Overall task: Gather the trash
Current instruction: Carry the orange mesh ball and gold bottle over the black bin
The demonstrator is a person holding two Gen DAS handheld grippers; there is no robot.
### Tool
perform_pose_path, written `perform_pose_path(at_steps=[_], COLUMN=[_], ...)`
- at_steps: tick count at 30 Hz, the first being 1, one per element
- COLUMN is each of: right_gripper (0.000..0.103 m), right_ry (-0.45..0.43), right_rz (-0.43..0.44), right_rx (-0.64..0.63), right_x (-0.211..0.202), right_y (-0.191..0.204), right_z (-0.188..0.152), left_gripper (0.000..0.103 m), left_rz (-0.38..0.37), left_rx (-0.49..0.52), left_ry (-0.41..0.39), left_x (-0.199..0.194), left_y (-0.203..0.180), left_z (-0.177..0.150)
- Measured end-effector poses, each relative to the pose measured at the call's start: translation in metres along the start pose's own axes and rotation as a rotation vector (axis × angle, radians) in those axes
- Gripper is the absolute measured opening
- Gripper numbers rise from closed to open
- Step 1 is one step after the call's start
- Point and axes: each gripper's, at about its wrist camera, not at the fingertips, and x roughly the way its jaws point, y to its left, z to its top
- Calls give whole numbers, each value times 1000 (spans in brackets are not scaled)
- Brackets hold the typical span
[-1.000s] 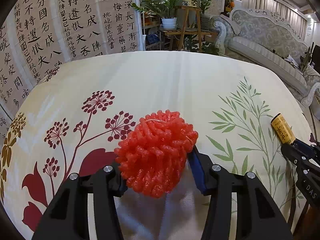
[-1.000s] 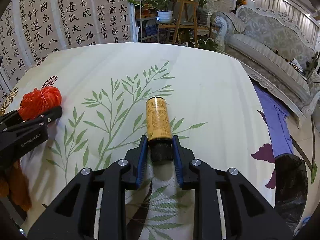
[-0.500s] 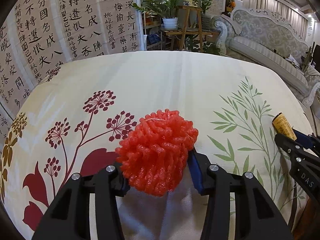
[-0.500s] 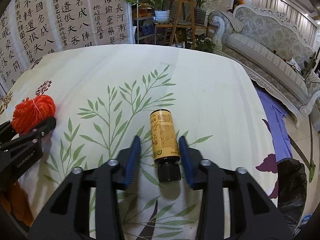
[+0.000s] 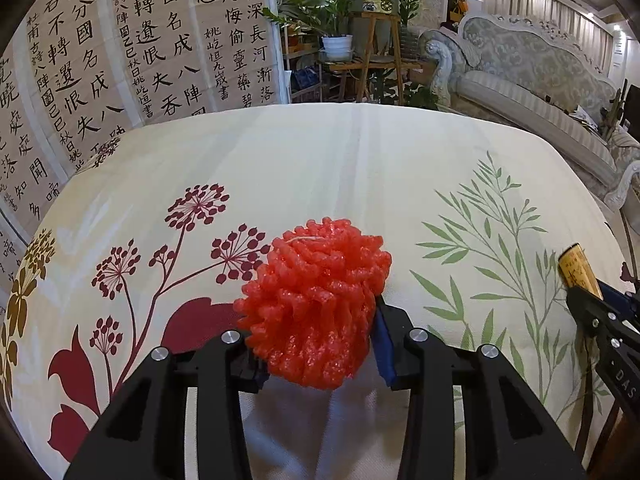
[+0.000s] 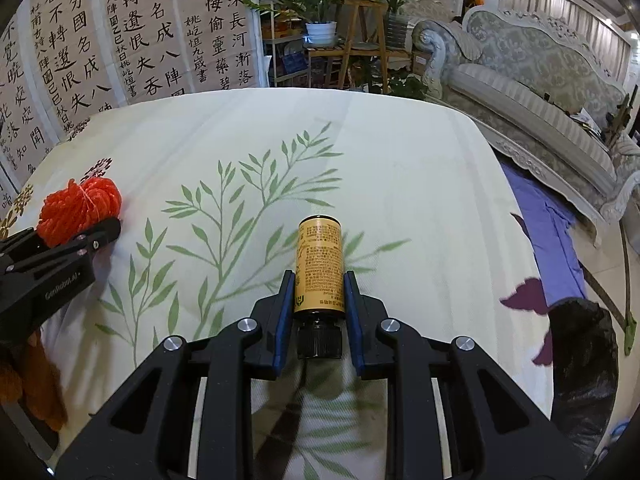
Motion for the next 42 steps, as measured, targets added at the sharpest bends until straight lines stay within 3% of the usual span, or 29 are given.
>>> perform_pose_path(at_steps=[11, 18, 31, 42], right_gripper=[23, 23, 23, 23], right_ry=[-38, -83, -149, -155], right_rz=[-18, -43, -171, -318], right_rx=[69, 101, 194, 293], right_x=[-33, -61, -108, -126], right_y=[-28, -48, -106, -168], right_z=[-29, -45, -71, -100], left_gripper=[36, 36, 36, 36], left_rz=[-34, -68, -258, -370], left_rx=[-22, 17, 190, 324], left_ry=[-28, -52, -141, -147], left_x=[-12, -37, -87, -89], left_y=[2, -22, -122, -211], left_z=[-6, -21, -30, -37])
